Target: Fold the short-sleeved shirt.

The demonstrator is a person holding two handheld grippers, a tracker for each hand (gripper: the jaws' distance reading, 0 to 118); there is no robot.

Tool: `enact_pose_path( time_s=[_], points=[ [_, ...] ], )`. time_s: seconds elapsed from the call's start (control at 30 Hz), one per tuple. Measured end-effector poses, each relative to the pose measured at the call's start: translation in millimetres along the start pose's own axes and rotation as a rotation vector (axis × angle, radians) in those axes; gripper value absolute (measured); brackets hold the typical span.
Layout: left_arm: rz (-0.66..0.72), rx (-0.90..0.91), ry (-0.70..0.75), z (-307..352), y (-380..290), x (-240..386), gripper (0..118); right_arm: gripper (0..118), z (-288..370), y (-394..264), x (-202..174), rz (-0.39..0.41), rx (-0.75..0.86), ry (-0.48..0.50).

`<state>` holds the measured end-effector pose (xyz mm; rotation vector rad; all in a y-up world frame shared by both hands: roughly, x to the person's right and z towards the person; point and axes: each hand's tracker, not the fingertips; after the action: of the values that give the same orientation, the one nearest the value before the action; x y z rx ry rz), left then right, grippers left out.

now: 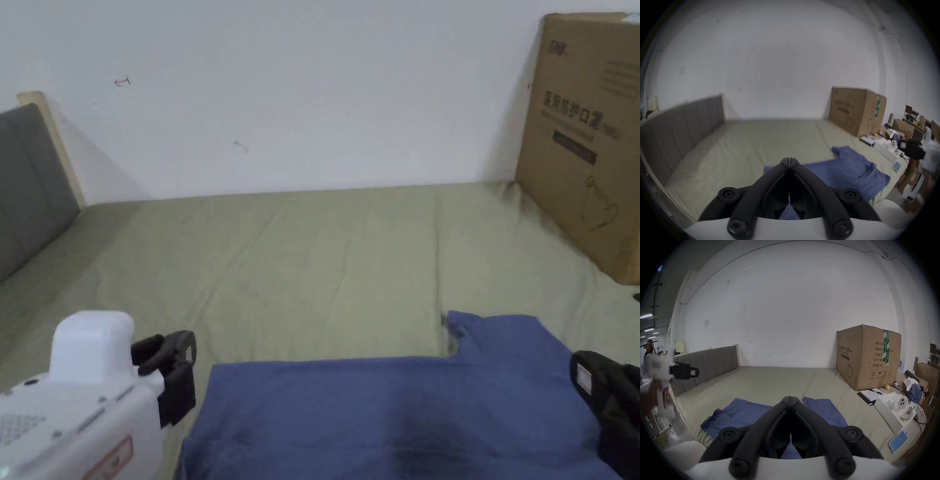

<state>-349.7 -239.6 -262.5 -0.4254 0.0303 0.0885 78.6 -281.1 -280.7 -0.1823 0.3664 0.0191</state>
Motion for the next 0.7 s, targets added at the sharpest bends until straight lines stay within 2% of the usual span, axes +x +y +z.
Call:
enact_pose_path(
  time_s=[0.13, 0.2, 0.23, 0.27, 0.3, 0.33, 0.37, 0.4, 0.53, 0.63, 0.7],
  points=[
    [0.250, -0.481, -0.115, -115.4, 43.0, -66.4, 0, 0, -18.0, 3.0, 6.8, -0.025, -0.052, 0.003],
    [0.278, -0.603, -0.184, -168.1, 40.6, -91.5, 0, 0, -27.6, -0.9, 13.7, -0.058, -0.080, -0.003],
    [0.258, -0.626, -0.120, -190.2, 38.3, -97.5, 0, 0, -37.8, -2.5, 13.0, -0.071, -0.094, -0.005],
    [0.213, -0.636, -0.067, -206.9, 35.2, -99.4, 7, 0, -44.2, -5.5, 15.4, -0.078, -0.100, -0.006],
    [0.180, -0.631, -0.041, -226.9, 31.9, -104.5, 30, 0, -50.5, -9.0, 17.9, -0.080, -0.108, -0.010],
    [0.180, -0.628, -0.038, -245.4, 27.9, -109.7, 65, 0, -57.4, -12.9, 20.2, -0.078, -0.124, -0.018],
    [0.190, -0.630, -0.027, -261.9, 22.5, -114.0, 109, 0, -65.8, -12.8, 14.8, -0.071, -0.144, -0.025],
    [0.199, -0.649, -0.009, -274.9, 13.5, -116.3, 118, 0, -72.9, -16.3, 15.8, -0.067, -0.167, -0.028],
    [0.234, -0.689, -0.001, -311.4, -10.0, -124.2, 115, 0, -95.0, -28.1, 19.8, -0.075, -0.229, -0.017],
    [0.165, -0.755, 0.042, -329.0, -30.6, -125.5, 115, 0, -105.9, -32.9, 20.8, -0.083, -0.257, -0.013],
    [0.170, -0.757, 0.033, -337.8, -40.1, -122.4, 115, 0, -110.2, -35.9, 20.9, -0.084, -0.266, -0.013]
  ],
)
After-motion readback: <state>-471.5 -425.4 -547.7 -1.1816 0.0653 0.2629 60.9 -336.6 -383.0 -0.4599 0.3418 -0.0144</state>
